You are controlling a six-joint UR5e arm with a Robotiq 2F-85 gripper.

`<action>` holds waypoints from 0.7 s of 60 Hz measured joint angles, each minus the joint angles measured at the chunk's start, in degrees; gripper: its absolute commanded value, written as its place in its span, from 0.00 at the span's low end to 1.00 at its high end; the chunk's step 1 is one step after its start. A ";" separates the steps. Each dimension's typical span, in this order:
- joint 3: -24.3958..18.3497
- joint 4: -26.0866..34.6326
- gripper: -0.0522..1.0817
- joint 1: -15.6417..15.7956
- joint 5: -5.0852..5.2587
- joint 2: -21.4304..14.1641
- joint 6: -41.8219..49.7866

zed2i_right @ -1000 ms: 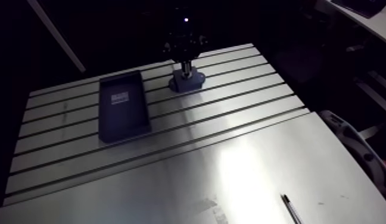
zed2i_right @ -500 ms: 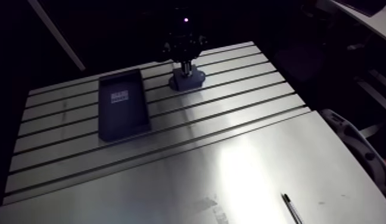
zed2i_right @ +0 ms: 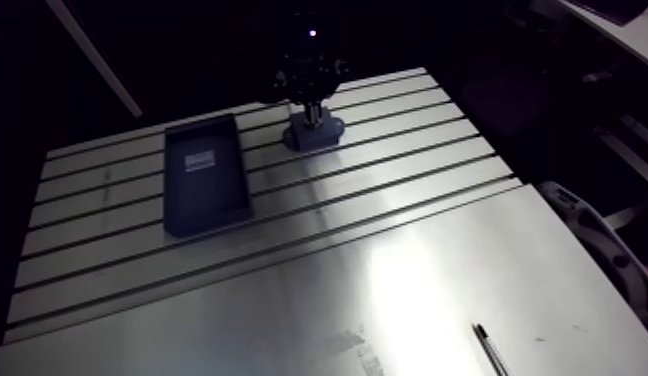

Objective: Pick up the bearing and press it into the housing until flush.

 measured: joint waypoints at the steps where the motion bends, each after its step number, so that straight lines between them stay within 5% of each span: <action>1: 0.00 0.00 0.99 0.00 -0.01 0.00 0.00; 42: -0.05 -0.48 0.99 0.00 -0.05 0.45 0.00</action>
